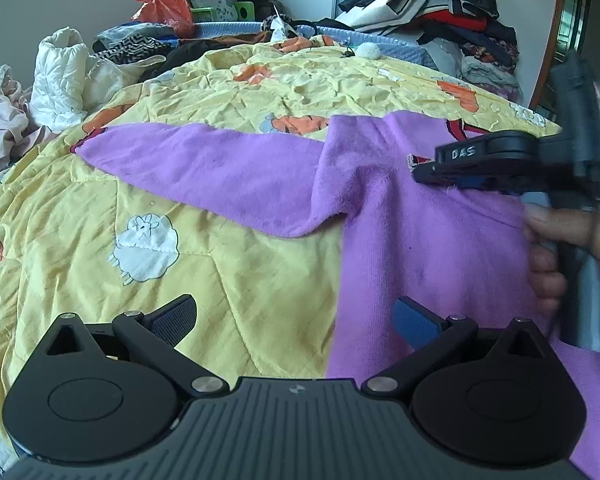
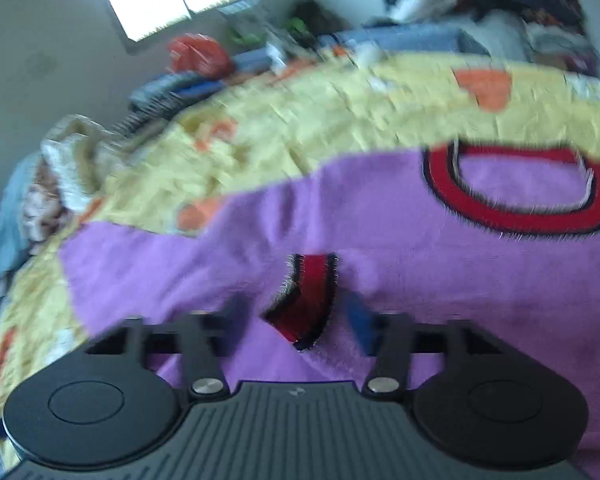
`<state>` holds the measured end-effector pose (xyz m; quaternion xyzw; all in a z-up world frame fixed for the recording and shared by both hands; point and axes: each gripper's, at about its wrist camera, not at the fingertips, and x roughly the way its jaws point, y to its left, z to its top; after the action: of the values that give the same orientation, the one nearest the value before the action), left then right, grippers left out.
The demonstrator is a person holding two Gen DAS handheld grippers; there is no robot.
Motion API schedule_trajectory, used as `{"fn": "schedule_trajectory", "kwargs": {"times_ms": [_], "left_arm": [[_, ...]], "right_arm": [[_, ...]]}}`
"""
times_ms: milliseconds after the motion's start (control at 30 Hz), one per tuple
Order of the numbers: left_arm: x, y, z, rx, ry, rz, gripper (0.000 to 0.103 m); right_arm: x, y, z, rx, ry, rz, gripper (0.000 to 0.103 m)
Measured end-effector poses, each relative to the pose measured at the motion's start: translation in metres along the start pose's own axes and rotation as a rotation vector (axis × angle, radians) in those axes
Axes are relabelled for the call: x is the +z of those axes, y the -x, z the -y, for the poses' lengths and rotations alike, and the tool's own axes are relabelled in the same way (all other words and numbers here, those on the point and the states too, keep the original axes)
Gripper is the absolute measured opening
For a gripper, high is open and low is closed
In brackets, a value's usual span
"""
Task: Fold small clothes
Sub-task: 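Lift the cuff and fold the sleeve across the sweater body with the right gripper, then release the cuff onto the sweater body with the right gripper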
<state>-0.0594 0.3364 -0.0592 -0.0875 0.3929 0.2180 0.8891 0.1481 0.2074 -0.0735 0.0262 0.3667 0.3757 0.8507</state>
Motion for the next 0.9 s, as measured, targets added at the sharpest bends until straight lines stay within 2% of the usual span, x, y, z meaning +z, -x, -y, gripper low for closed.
{"fn": "schedule_trajectory", "kwargs": {"times_ms": [67, 167, 233, 367, 500, 567, 600, 633, 667, 700, 733, 800, 900], "left_arm": [[0.003, 0.000, 0.000, -0.003, 0.005, 0.006, 0.103], [0.009, -0.001, 0.001, -0.035, 0.021, 0.018, 0.103], [0.014, -0.006, 0.004, -0.074, 0.044, 0.015, 0.103], [0.031, -0.019, 0.019, -0.200, 0.098, 0.007, 0.103], [0.058, -0.037, 0.051, -0.370, 0.120, 0.032, 0.103], [0.075, -0.050, 0.074, -0.422, 0.108, 0.039, 0.103], [0.082, -0.058, 0.086, -0.438, 0.099, 0.040, 0.103], [0.087, -0.066, 0.097, -0.441, 0.085, 0.039, 0.103], [0.093, -0.076, 0.110, -0.442, 0.063, 0.039, 0.103], [0.096, -0.086, 0.122, -0.420, 0.035, 0.040, 0.103], [0.098, -0.096, 0.134, -0.366, 0.001, 0.037, 0.103], [0.098, -0.115, 0.147, -0.278, -0.056, 0.013, 0.103], [0.089, -0.138, 0.142, -0.193, -0.081, -0.058, 0.103]], "right_arm": [[-0.006, 0.033, 0.004, -0.073, 0.085, 0.056, 0.065], [-0.024, 0.084, 0.044, -0.234, 0.131, 0.128, 0.065], [-0.035, 0.114, 0.087, -0.366, 0.115, 0.137, 0.065], [-0.052, 0.160, 0.162, -0.499, 0.007, 0.134, 0.064], [-0.064, 0.193, 0.211, -0.568, -0.102, 0.159, 0.064], [-0.068, 0.198, 0.224, -0.572, -0.137, 0.168, 0.059], [-0.069, 0.198, 0.228, -0.564, -0.145, 0.173, 0.052], [-0.069, 0.196, 0.233, -0.553, -0.156, 0.176, 0.043], [-0.070, 0.191, 0.235, -0.543, -0.166, 0.166, 0.039], [-0.069, 0.186, 0.237, -0.529, -0.173, 0.145, 0.029], [-0.070, 0.181, 0.236, -0.509, -0.176, 0.132, 0.020], [-0.071, 0.172, 0.225, -0.492, -0.128, 0.114, 0.017], [-0.078, 0.169, 0.212, -0.541, -0.051, 0.083, 0.017]]}}
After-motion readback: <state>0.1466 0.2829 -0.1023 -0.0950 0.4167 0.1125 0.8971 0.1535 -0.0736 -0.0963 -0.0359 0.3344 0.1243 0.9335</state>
